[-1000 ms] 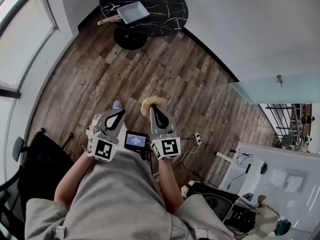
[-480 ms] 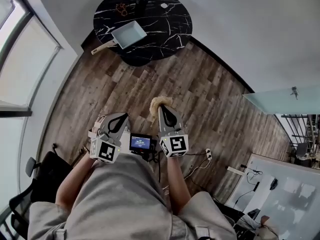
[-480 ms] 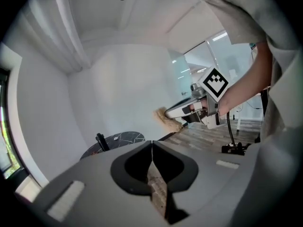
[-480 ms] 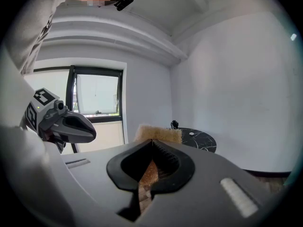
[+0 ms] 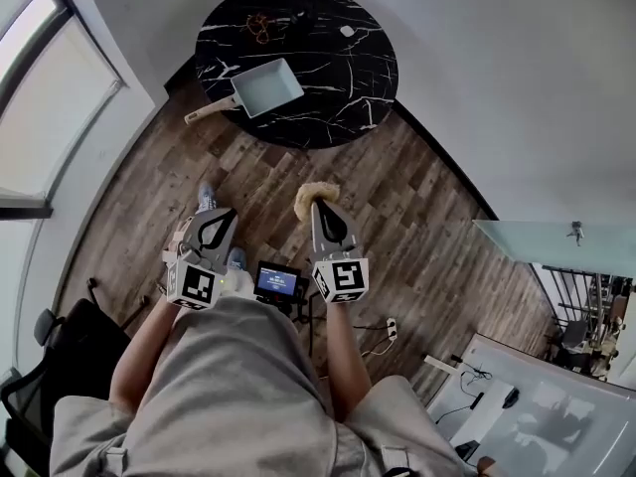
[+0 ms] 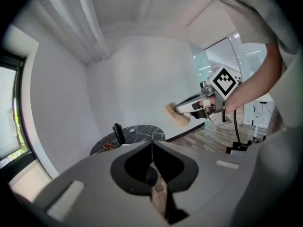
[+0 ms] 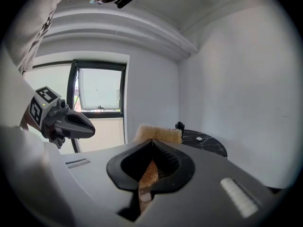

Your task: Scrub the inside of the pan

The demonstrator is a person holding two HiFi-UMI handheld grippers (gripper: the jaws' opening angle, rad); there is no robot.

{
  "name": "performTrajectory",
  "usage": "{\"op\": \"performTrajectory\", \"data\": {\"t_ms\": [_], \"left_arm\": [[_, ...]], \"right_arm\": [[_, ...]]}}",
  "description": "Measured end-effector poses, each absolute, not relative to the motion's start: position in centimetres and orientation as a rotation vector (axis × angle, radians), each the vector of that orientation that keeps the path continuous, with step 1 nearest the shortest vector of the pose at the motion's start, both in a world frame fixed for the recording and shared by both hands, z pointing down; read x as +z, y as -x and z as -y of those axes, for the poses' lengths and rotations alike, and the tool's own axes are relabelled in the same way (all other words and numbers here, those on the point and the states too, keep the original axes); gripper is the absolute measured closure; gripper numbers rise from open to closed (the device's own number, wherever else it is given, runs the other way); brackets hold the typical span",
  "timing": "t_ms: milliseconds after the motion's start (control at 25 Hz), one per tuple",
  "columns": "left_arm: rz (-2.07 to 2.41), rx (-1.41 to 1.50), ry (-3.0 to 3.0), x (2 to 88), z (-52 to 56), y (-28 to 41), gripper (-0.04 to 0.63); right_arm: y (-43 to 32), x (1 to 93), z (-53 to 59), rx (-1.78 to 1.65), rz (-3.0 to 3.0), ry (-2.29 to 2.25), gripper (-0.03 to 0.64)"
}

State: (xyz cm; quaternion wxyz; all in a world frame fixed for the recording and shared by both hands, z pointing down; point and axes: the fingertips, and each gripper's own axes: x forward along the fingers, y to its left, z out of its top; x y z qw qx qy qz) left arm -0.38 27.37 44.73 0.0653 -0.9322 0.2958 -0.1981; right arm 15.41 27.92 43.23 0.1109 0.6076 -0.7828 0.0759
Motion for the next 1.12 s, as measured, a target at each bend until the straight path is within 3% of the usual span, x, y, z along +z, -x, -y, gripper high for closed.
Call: {"op": "performTrajectory", "data": {"t_ms": [720,1120], "left_arm": [[-0.877,-0.565,2.938,48.4,1.9,2.5,0.571],[-0.67,-1.049,2.926,58.9,2.9,3.0,0.468]], "right_arm": [[-16.2,44.2,-3.5,0.24,2.081,-1.655,0.597],[-16.8,53.0,8.9,0.157,1.991,-1.473,0.597]]}}
